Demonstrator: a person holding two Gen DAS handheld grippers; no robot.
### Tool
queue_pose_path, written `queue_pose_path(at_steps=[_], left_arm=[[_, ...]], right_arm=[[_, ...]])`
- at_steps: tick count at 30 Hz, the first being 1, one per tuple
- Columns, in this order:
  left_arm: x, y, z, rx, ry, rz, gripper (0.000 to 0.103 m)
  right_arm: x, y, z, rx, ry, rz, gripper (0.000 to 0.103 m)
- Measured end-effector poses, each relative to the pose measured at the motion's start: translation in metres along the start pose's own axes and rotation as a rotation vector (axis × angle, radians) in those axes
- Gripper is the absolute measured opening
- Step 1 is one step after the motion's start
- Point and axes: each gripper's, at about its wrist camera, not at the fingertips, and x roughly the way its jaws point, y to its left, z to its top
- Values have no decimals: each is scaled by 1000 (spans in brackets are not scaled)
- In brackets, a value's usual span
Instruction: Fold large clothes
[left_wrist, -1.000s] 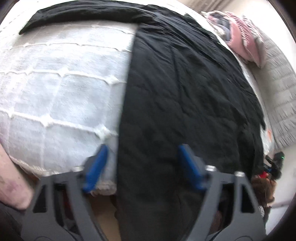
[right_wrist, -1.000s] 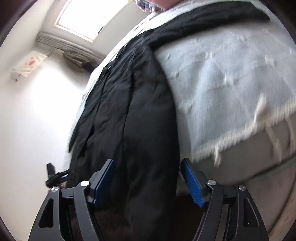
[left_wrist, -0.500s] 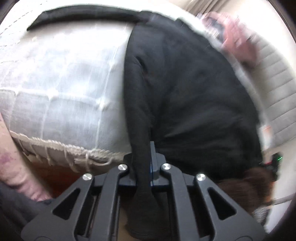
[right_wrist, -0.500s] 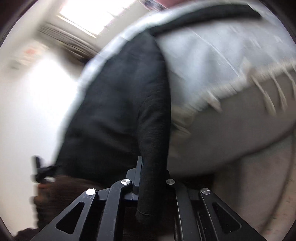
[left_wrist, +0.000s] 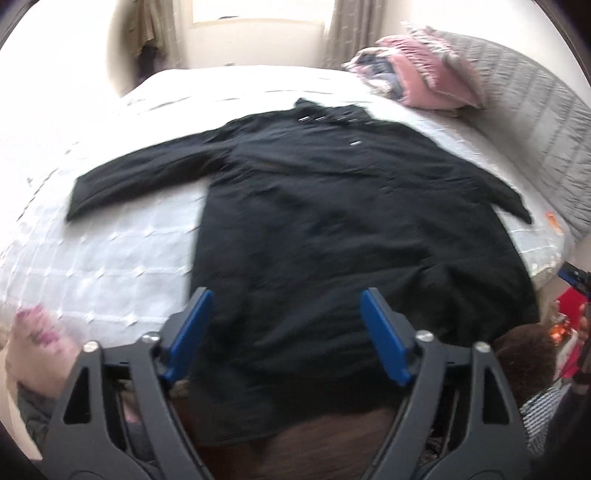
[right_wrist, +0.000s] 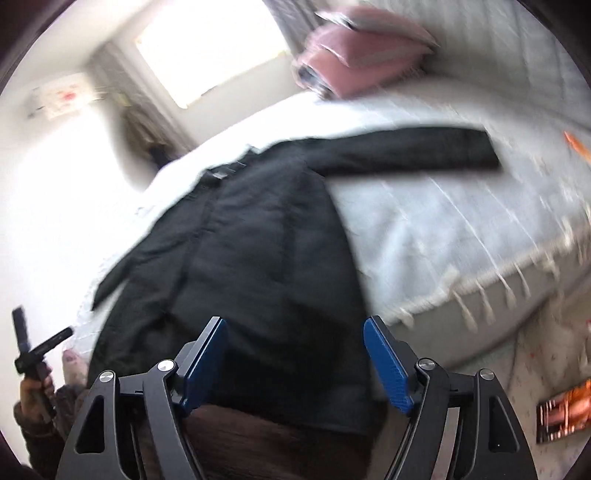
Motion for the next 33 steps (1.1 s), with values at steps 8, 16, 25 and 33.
queue_pose_path(at_steps=[8,16,25,33], left_arm=[[27,-57,6,60,64,-133,83],[69,-92,-5,7,202,-238,75],[99,-108,-3,-50,269,-314,66],[109,-140,-2,6,311,-340,47]], right_arm=[[38,82,-7,-114,7,101,77],[91,116,-35,-175,132,157,77],[115,117,-54,-170,204,178,77],[122,132,-63,-200,228,211,77]])
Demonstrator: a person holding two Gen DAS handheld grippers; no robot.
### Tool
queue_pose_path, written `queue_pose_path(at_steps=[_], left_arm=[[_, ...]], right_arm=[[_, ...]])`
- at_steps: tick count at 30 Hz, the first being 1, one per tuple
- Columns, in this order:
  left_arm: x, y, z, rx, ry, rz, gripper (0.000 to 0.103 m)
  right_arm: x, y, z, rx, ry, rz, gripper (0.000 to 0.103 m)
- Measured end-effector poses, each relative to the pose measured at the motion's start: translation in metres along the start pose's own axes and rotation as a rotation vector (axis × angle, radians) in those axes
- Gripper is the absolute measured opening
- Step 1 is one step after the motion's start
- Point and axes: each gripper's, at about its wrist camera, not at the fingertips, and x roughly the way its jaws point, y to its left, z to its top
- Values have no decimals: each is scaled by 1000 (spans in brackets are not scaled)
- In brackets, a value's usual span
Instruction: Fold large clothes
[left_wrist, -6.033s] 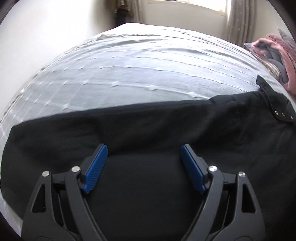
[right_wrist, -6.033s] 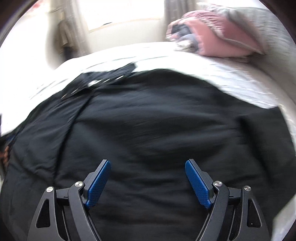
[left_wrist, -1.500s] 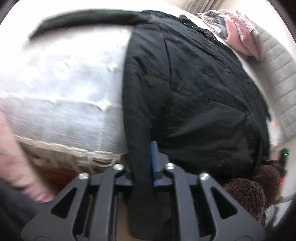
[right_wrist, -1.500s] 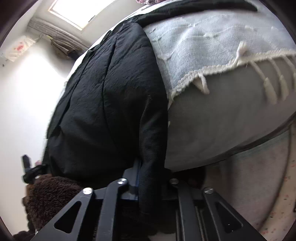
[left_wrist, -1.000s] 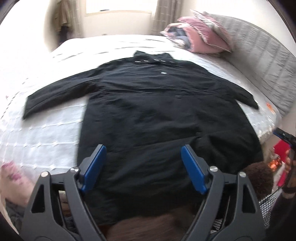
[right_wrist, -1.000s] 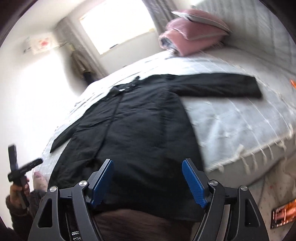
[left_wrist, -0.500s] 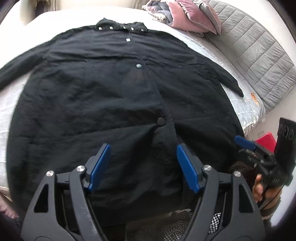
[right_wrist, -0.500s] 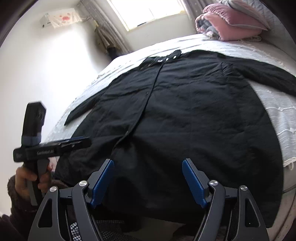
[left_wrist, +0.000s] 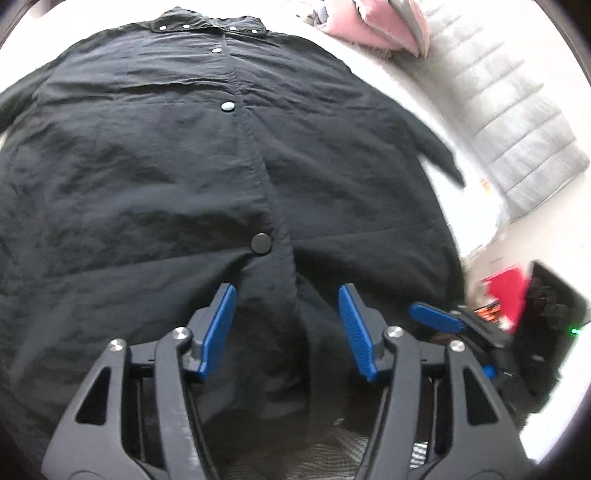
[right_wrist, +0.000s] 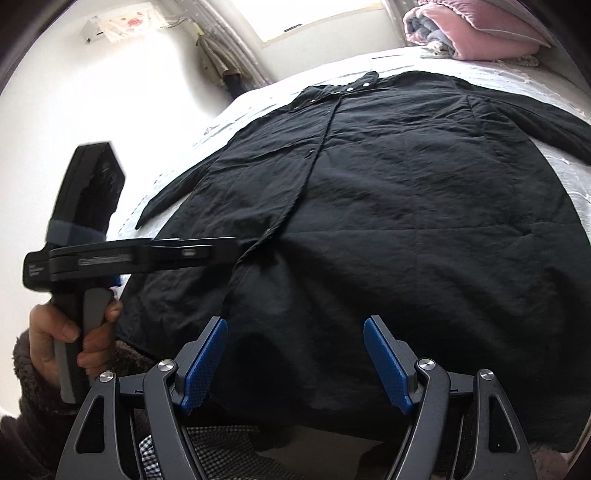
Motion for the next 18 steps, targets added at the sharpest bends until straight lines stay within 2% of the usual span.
queue_pose_path(at_steps=[1,2,3,4,11,15,16,18], left_arm=[[3,-1,0,7,7,25,37],[6,-1,-1,3,14,27,20],[8,2,-1,-10,19,1,11],[8,5,-2,-25,14,-29,11],[-12,-1,-4,29,-60,-7,5],[-20,0,0,45,-68,-15,2],[-21,2,1,48,-67,-16,2],[-27,6,4,57,-73,-16,0]], right_arm=[[1,4,-1,-12,5,6,77],[1,8,-3,-27,11,10,77],[2,12,-5,-38,15,12,77],[4,17,-7,-55,25,13,77],[24,59,-15,-165,79,8,77],[43,76,-17,-235,105,-94,76],[46,73,-16,-228,107,-129,76],[45,60,-14,-188,108,-140,73]])
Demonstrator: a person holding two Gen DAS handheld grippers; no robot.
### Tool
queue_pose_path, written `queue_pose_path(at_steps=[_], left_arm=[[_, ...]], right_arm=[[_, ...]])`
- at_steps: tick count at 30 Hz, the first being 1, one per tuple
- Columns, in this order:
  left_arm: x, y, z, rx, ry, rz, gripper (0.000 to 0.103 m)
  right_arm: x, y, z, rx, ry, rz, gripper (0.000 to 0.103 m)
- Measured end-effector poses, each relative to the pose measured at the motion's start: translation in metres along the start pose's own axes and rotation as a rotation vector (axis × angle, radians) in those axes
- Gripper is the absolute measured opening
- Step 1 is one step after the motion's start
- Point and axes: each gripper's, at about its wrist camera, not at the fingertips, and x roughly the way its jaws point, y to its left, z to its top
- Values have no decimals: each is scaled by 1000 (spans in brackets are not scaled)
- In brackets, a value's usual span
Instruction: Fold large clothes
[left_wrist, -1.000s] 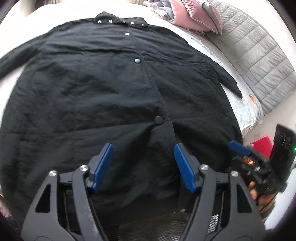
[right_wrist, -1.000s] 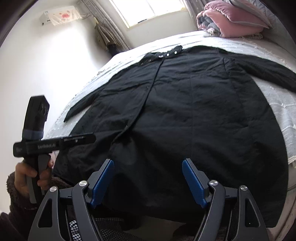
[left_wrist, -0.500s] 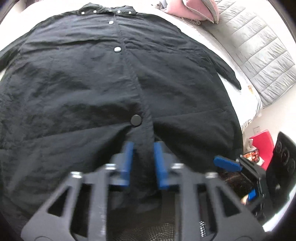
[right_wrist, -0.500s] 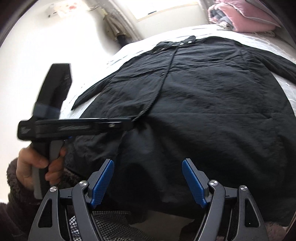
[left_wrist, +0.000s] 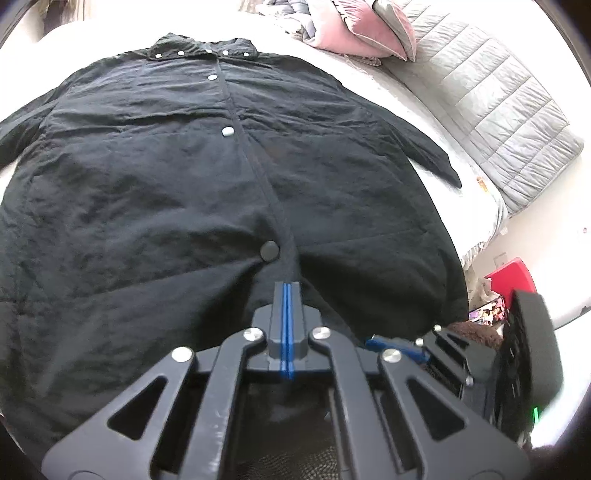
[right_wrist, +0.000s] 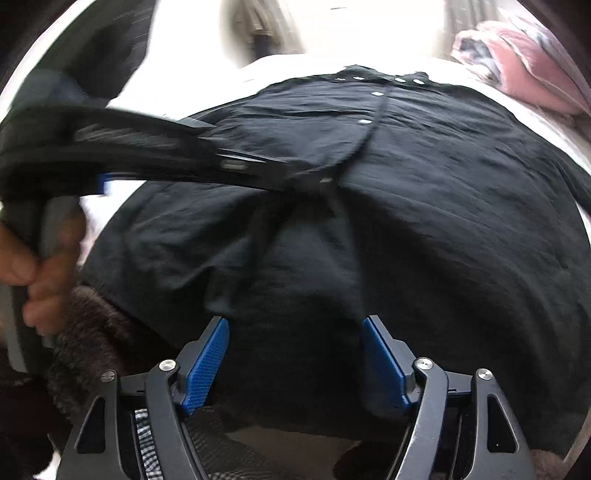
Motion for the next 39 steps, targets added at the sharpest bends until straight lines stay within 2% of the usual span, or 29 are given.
queue_pose_path(at_steps=[2,4,6,8,10,11,12,15,17,20,21,22,23,24,25,27,30,36,39], left_arm=[[-9,4,4,11,-11,-1,0],[-14,8,9,4,-16,-14,0],[-14,8,10,9,15,-34,0],[-10,5,8,7,38,-35,1],[-2,-4,3,33,72,-8,17],[1,-8,0,36,89,1,43],[6,-12,-5,35,101,3,59],[17,-22,-13,55,119,6,59],[24,-23,-15,43,117,35,59],[24,-20,-16,14,113,31,59],[23,-19,-16,8,109,27,59],[19,-17,-17,5,101,25,59],[15,-17,-19,6,90,28,59],[10,-16,-20,11,78,35,59],[7,-16,-22,15,69,42,59],[2,-16,-25,26,57,53,59],[1,-20,-33,55,66,69,59],[25,-39,-55,116,130,116,59],[35,-44,-67,127,168,113,59]], right_arm=[[-1,-20,-2,88,31,109,70],[-11,-31,-1,145,-12,206,69],[-22,-38,1,164,-63,205,69],[-25,-42,3,162,-83,145,69],[-22,-43,3,167,-65,146,68],[-21,-41,1,165,-53,158,68],[-20,-38,0,155,-47,164,68],[-13,-17,-4,92,-7,179,69],[-10,-6,-6,61,8,180,69],[2,7,-9,-9,41,95,68],[4,8,-11,-15,49,66,62],[4,5,-12,-13,47,45,44],[3,-1,-13,9,51,56,35],[3,-7,-13,38,54,79,20],[1,-14,-14,69,50,99,14],[-5,-29,-14,109,25,87,11],[-14,-47,-15,175,-2,150,10],[-21,-61,-16,207,-12,188,10],[-21,-60,-13,209,-15,192,10]])
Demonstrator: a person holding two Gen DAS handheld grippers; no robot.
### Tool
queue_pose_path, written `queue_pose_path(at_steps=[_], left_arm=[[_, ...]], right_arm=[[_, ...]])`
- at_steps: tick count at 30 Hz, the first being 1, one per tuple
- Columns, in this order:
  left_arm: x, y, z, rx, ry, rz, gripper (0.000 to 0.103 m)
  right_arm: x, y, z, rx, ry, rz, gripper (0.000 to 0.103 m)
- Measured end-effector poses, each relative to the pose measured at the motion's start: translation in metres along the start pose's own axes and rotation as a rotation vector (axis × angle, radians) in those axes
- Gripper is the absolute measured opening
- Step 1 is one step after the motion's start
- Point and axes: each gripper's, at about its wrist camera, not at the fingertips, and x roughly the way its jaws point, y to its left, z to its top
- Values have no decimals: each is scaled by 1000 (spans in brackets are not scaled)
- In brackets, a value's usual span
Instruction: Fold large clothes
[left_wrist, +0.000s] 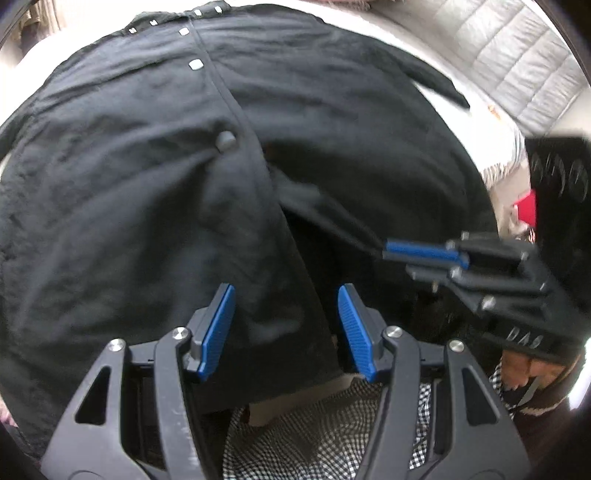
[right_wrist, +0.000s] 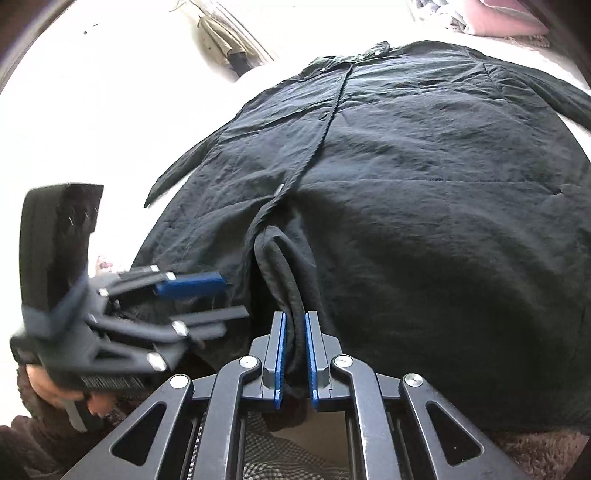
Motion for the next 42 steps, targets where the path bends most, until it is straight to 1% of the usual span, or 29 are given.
queue_pose_path(at_steps=[2,6,11,12,13,14,15,16,17,18,20,21,22,24,25,26,27,28,29,30,31,32,33,34,35,36,37,39,42], left_arm=[[4,-7,-5,21,9,10,59],[9,-14,-11,49,4,77,59],[16,-22,-16,51,-12,160,59],[18,-25,-17,57,-21,183,59],[20,-25,-18,65,-28,204,56],[21,-25,-19,75,-39,237,41],[21,-25,-20,84,-53,266,21],[17,-20,-22,78,-78,268,9],[12,-14,-23,55,-90,232,8],[5,-4,-23,10,-96,152,7],[-8,12,-25,-47,-118,30,4],[-15,17,-26,-59,-120,-30,4],[-24,21,-27,-68,-136,-66,4],[-38,20,-26,-59,-173,-98,4],[-41,18,-26,-53,-179,-103,4],[-43,18,-25,-47,-180,-114,5],[-43,17,-25,-41,-175,-128,5],[-42,17,-26,-35,-160,-157,6],[-40,16,-26,-26,-140,-187,11],[-39,14,-24,-9,-119,-222,13],[-43,13,-24,1,-134,-244,14],[-46,14,-22,1,-158,-284,19],[-49,16,-20,-4,-180,-313,27],[-53,21,-17,-14,-215,-327,29],[-54,24,-13,-15,-239,-321,31],[-51,26,-9,-16,-250,-315,31],[-43,28,-3,-23,-241,-315,31],[-20,27,1,-24,-177,-328,31],[21,19,-4,-17,-36,-310,30]], right_arm=[[-3,-1,-2,3,-4,1,10],[-1,0,-2,7,-2,9,10],[-2,-3,-2,22,-11,21,10],[-3,-4,-2,26,-13,24,10],[-3,-5,-2,29,-14,26,10],[-3,-5,-2,30,-14,28,10],[-3,-4,-3,28,-13,31,10],[-3,-3,-3,24,-12,34,10],[-3,-2,-4,16,-9,42,10],[-3,0,-5,5,-2,57,10],[-1,5,-7,-16,17,86,10],[3,10,-8,-37,42,109,12],[6,14,-9,-50,66,127,14],[16,23,-13,-82,133,154,16],[19,27,-14,-96,153,160,17],[20,30,-15,-102,175,185,18],[20,30,-16,-94,178,216,21],[17,29,-16,-85,172,234,21],[13,27,-14,-71,159,241,22],[10,24,-12,-58,149,236,24],[5,19,-10,-43,141,224,26],[0,13,-8,-28,129,208,27],[-4,9,-6,-17,114,191,30],[-9,3,-4,-9,99,167,36],[-12,0,-2,-6,92,148,41],[-17,-2,-1,-1,78,123,49],[-23,-3,1,-1,58,92,53],[-28,-4,7,-4,32,43,55],[-34,-10,14,21,7,18,57]])
